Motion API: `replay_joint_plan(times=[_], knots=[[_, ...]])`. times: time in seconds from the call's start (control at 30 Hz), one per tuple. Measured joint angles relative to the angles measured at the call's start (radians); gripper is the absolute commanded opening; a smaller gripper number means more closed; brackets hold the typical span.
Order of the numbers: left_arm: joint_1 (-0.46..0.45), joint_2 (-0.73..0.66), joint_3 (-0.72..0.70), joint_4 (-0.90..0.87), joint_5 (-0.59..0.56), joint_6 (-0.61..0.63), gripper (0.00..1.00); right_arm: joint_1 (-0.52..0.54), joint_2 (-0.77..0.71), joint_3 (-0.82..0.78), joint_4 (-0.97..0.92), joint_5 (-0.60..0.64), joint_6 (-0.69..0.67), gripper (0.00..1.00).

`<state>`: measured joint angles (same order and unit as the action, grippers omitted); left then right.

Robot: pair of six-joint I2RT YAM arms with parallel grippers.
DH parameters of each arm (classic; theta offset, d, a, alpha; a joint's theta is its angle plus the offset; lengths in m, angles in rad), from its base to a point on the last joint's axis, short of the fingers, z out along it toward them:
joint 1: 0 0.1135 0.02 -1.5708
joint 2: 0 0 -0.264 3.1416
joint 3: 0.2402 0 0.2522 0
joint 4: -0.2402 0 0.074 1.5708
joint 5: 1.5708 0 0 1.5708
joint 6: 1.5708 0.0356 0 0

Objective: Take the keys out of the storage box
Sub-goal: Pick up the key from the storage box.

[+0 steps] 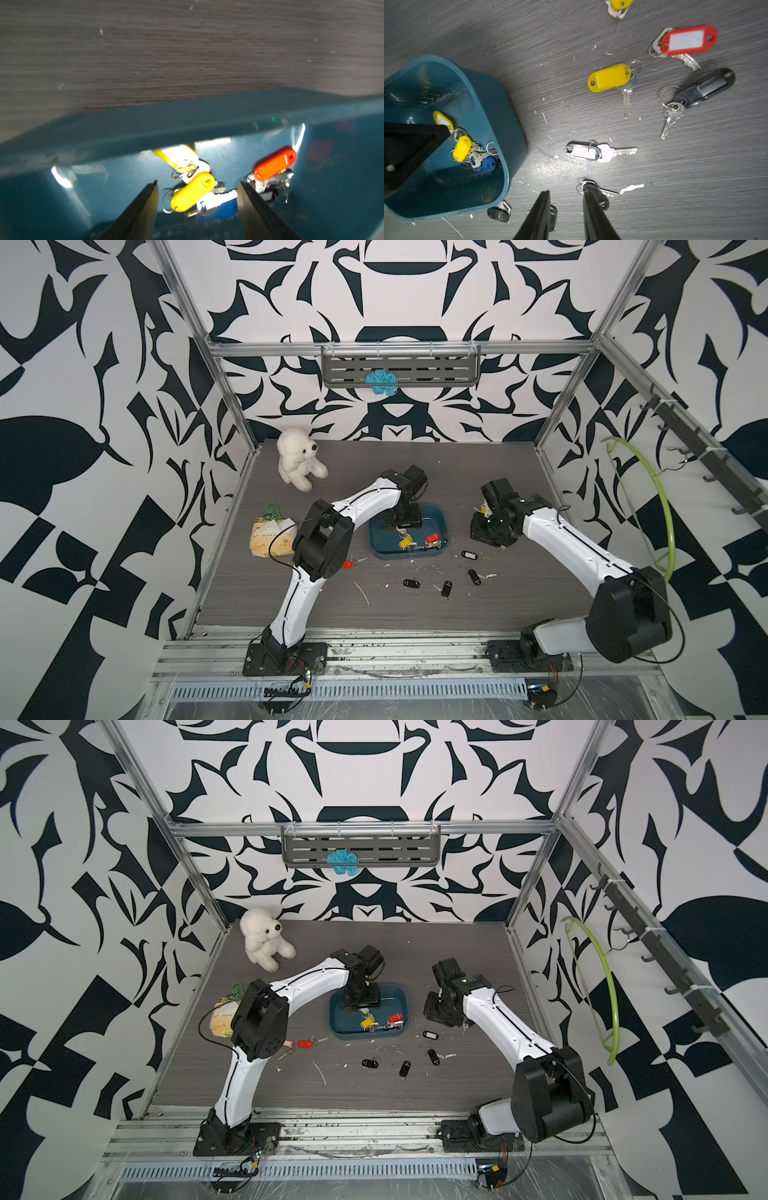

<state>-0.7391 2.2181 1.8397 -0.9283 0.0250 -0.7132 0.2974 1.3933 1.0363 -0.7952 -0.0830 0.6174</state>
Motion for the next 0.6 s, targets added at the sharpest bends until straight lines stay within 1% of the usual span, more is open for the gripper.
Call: replay_joint_plan(times=[0.1,0.17,0.27,0.4,0.6], knots=[[-0.002,0.026,0.000,0.000,-0.004,-0.001,0.56,0.000,0.000,-0.002,0.001,-0.003,0.000,0.32],[-0.003,0.039,0.000,0.000,-0.007,-0.001,0.51,0.000,0.000,-0.005,0.001,-0.003,0.000,0.32],[-0.007,0.053,0.010,-0.007,-0.016,0.001,0.37,0.000,0.000,-0.006,0.001,-0.004,0.000,0.32],[-0.012,0.062,0.026,-0.003,-0.023,0.002,0.21,0.000,0.000,-0.006,0.000,-0.004,0.000,0.32],[-0.017,0.063,0.035,-0.014,-0.047,0.007,0.14,0.001,0.000,-0.008,0.000,-0.004,0.000,0.32]])
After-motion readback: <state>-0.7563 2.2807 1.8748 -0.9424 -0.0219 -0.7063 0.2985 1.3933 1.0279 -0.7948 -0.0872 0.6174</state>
